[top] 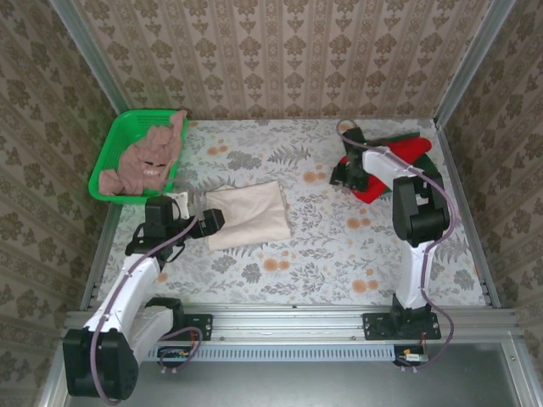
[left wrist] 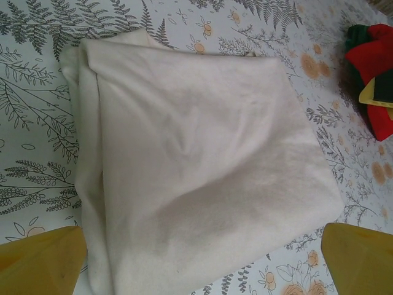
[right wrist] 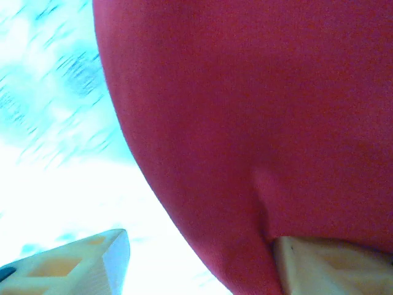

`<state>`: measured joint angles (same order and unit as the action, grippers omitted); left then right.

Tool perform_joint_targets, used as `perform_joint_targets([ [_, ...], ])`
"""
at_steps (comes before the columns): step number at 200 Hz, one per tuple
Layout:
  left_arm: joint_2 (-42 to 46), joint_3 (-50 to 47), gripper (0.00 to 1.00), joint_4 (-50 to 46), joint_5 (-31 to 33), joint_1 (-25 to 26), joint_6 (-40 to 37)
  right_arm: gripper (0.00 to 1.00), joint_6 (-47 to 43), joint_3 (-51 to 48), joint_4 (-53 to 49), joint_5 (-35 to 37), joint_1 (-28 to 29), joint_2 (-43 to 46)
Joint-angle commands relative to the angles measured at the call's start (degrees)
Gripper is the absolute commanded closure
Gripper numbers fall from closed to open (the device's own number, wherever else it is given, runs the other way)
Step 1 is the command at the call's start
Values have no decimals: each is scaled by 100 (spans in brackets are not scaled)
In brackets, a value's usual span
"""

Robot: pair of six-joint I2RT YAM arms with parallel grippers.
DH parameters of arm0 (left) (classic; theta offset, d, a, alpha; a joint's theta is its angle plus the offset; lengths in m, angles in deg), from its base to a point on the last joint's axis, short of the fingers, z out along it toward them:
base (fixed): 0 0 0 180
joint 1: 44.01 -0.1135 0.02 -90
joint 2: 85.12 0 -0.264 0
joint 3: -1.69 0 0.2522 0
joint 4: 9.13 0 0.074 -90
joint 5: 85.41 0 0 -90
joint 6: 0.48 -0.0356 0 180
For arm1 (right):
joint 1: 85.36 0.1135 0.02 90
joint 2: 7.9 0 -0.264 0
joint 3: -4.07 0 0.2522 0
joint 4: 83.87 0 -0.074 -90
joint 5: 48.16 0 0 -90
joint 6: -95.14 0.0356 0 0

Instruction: Fold and stack the t-shirts

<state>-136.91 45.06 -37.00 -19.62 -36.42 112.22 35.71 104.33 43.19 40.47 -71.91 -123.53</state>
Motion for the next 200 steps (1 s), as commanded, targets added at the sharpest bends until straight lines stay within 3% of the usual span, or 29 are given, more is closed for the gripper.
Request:
perform_joint_targets([
  [1, 6, -62, 0, 14, -114, -70, -98, 34, 235, 188, -247, 345, -200, 233],
  [20, 33, -78, 0, -30, -119, -83, -127, 32, 50, 476, -573, 783, -518, 241],
  [90, -81, -113, 0, 141, -163, -135, -124, 30, -586, 898, -487, 429, -1589, 199],
  [156, -169, -17, 0, 47, -146, -158, -151, 26, -1374, 2359, -774, -93, -1653, -431],
  [179, -166, -12, 0, 46, -211, -163, -99, 27, -1432, 2843, -824, 264, -1675, -846],
  [200, -132, 32, 0, 29, -260, -165, -71, 28, -1637, 3843, -1607, 1420, -1688, -1601],
])
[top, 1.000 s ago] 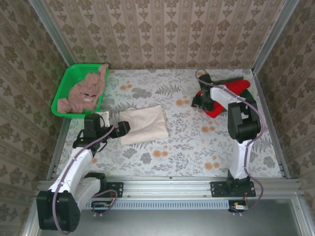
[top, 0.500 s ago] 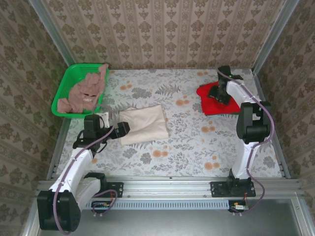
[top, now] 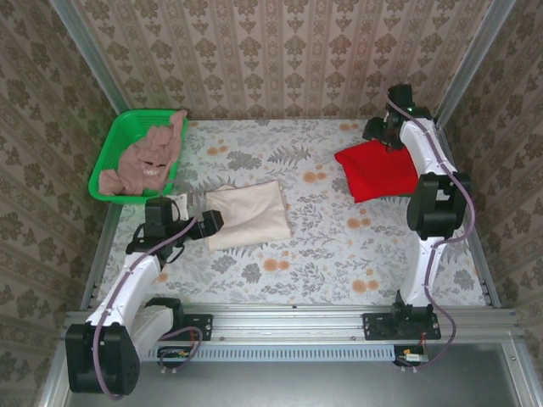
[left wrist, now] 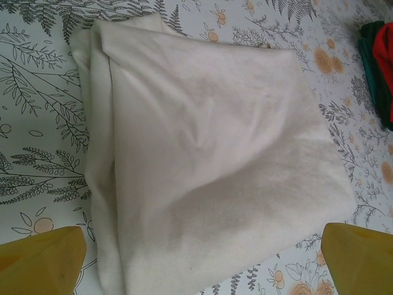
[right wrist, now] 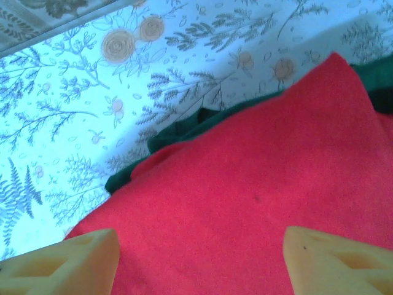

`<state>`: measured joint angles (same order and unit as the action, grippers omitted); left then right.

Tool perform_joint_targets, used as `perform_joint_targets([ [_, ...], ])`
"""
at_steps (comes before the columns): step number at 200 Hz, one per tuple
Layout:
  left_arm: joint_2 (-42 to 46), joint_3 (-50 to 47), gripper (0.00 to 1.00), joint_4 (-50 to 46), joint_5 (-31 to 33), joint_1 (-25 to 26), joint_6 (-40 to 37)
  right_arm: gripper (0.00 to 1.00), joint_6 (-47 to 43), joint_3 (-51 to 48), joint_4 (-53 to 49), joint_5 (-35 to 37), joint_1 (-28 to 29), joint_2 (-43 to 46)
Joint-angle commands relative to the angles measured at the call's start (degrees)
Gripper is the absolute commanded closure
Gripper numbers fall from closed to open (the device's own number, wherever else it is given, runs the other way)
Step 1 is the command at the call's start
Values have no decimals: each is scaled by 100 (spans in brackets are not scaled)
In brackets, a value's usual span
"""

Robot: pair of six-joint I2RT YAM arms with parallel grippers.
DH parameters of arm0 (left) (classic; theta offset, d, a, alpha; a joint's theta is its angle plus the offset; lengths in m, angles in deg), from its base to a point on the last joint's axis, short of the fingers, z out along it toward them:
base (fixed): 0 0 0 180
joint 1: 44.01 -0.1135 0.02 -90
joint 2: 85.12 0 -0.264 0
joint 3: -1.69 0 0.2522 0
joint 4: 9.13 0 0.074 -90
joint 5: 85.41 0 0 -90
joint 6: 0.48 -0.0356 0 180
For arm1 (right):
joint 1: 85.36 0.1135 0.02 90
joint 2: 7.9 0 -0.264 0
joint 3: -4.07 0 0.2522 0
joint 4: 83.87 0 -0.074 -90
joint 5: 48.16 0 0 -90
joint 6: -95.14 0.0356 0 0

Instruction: Fold and stack the t-shirts

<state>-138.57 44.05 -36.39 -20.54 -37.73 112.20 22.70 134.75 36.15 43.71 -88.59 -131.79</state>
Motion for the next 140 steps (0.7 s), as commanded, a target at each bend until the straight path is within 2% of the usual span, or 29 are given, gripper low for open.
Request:
perform_joint_targets([
  [1, 35, 130, 0, -40, -168, -32, -74, 28, -348, 834, -940, 1149, -20, -802],
  [13, 94, 134, 0, -76, -161, -32, -84, 28, -516, 1054, -1075, 1623, -42, -1003],
  [51, 124, 133, 0, -171, -90, -32, -157, 28, -787, 1074, -779, 1567, -246, -1066],
  [94, 110, 101, 0, -180, -90, -47, -163, 28, -995, 1142, -508, 1282, -454, -1074],
  [140, 20, 102, 0, -97, -111, -47, -177, 28, -1307, 1438, -206, 426, -703, -1446],
])
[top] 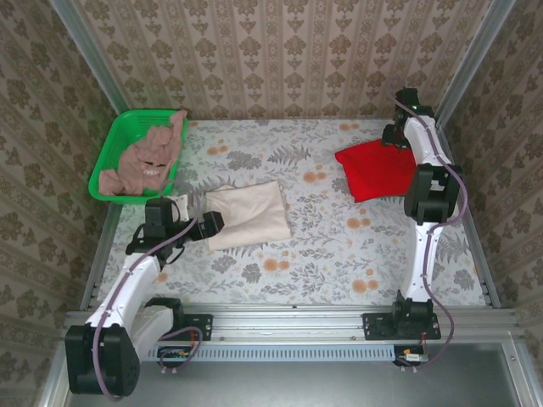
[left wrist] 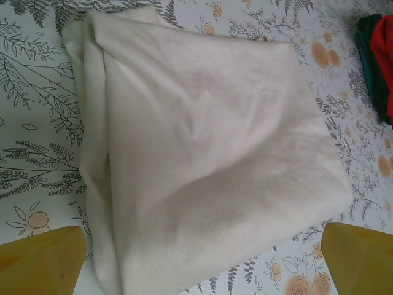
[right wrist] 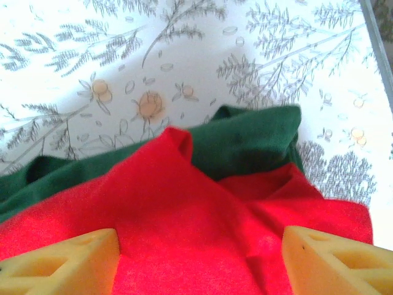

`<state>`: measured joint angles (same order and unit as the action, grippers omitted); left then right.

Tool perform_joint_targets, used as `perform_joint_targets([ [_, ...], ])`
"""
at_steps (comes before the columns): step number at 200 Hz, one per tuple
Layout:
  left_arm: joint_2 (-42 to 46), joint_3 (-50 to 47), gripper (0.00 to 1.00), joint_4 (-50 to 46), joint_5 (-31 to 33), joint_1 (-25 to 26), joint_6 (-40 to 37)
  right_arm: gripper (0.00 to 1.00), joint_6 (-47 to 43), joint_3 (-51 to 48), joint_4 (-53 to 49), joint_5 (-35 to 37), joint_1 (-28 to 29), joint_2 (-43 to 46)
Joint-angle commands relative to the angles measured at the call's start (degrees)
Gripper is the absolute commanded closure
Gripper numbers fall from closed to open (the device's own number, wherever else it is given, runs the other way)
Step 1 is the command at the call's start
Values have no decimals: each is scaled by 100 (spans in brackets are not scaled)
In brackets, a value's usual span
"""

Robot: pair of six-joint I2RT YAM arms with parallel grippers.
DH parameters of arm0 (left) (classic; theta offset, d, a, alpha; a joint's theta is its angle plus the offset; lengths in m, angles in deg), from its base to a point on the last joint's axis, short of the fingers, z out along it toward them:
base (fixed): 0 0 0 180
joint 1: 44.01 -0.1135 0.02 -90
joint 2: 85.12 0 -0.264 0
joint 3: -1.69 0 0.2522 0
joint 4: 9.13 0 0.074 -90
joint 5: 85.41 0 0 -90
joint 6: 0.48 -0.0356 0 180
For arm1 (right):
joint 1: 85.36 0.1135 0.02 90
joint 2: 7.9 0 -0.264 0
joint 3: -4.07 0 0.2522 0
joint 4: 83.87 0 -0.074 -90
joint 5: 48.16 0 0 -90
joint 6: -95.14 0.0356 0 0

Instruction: Fold and stack the t-shirts

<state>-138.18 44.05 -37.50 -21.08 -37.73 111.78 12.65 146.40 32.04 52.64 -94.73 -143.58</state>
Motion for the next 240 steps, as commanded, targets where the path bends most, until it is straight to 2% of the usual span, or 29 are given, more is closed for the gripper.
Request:
perform_joint_targets([
  [1, -24, 102, 0, 13, -54, -48, -139, 28, -307, 286, 206, -484, -91, -280],
  [46, -82, 119, 0, -6, -60, -40, -166, 31, -389, 862, 169, -1100, -240, -802],
  [72, -82, 124, 0, -33, -32, -41, -164, 41, -412, 957, 207, -1334, -248, -834],
  [95, -85, 128, 0, -24, -50, -45, -147, 53, -464, 933, 285, -1294, -241, -735],
  [109, -82, 128, 0, -32, -56, -41, -143, 65, -517, 932, 286, -1264, -235, -698],
  [151, -82, 126, 0, -50, -43, -57, -153, 88, -662, 915, 192, -1143, -241, -537],
  [171, -90, 120, 0, -33, -42, -56, -145, 94, -663, 867, 192, -1169, -240, -331],
  [196, -116, 112, 0, -7, -57, -56, -126, 95, -555, 665, 310, -1289, -223, 78],
  [240, -117, 89, 0, 29, -74, -51, -132, 97, -232, -829, 1154, -1131, -308, 1228],
])
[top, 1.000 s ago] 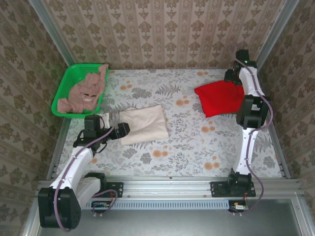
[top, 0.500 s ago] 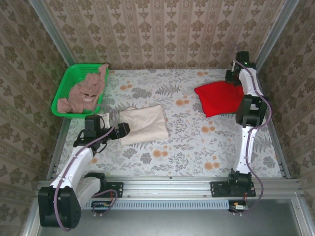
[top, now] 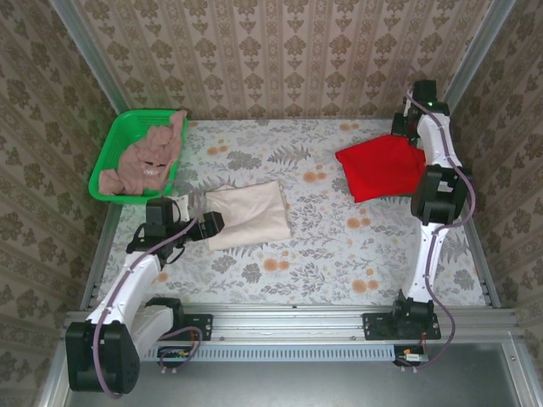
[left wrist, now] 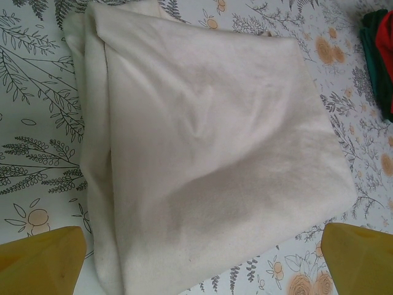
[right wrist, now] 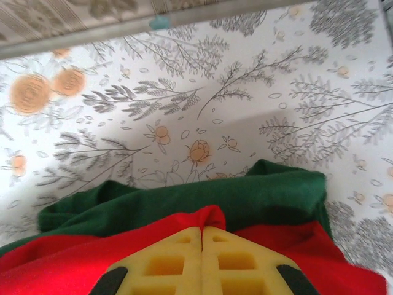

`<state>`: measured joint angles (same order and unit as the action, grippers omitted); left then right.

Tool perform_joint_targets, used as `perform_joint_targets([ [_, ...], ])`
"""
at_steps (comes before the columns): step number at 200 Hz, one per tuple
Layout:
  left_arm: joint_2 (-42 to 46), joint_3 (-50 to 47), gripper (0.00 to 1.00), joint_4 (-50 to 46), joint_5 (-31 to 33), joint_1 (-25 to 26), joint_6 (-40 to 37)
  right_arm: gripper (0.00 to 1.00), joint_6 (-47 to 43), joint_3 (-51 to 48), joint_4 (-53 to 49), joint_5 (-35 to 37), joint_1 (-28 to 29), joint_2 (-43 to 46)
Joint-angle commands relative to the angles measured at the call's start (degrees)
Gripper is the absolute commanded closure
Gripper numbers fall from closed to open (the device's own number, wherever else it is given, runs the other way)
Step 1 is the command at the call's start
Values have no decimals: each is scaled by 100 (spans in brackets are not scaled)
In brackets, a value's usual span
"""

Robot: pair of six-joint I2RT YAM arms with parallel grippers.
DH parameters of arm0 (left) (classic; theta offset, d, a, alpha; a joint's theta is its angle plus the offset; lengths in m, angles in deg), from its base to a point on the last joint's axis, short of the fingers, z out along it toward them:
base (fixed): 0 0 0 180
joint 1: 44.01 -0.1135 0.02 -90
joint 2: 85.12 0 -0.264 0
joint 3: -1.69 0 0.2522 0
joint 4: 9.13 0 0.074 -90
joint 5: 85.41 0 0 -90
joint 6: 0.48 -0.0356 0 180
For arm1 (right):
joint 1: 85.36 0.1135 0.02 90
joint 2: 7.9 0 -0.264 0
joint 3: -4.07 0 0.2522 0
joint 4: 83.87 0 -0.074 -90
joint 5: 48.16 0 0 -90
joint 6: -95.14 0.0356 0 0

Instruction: Fold and stack the t-shirts

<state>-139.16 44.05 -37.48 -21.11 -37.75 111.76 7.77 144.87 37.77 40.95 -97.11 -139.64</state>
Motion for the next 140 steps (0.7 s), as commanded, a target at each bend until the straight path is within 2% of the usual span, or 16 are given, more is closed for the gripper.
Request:
perform_joint_targets([
  [1, -19, 91, 0, 26, -70, -47, -131, 97, 264, -714, 609, 42, -76, 865],
  [37, -104, 111, 0, 70, -166, -55, -133, 99, 739, -1931, 1357, 25, -414, 1412],
  [84, -110, 107, 0, 62, -225, -55, -135, 97, 848, -2256, 1714, 198, -680, 816],
  [93, -109, 126, 0, 49, -225, -55, -139, 89, 772, -2158, 1710, -36, -707, 608],
  [103, -106, 137, 0, 34, -234, -55, -139, 72, 704, -1934, 1556, -126, -694, 405],
  [112, -101, 147, 0, 10, -234, -55, -129, 58, 721, -1632, 1183, 77, -669, 259],
  [130, -82, 170, 0, -18, -251, -55, -123, 55, 850, -1337, 702, 583, -615, 397],
  [140, -71, 163, 0, -18, -251, -55, -106, 44, 928, -1527, 741, 831, -570, 709],
])
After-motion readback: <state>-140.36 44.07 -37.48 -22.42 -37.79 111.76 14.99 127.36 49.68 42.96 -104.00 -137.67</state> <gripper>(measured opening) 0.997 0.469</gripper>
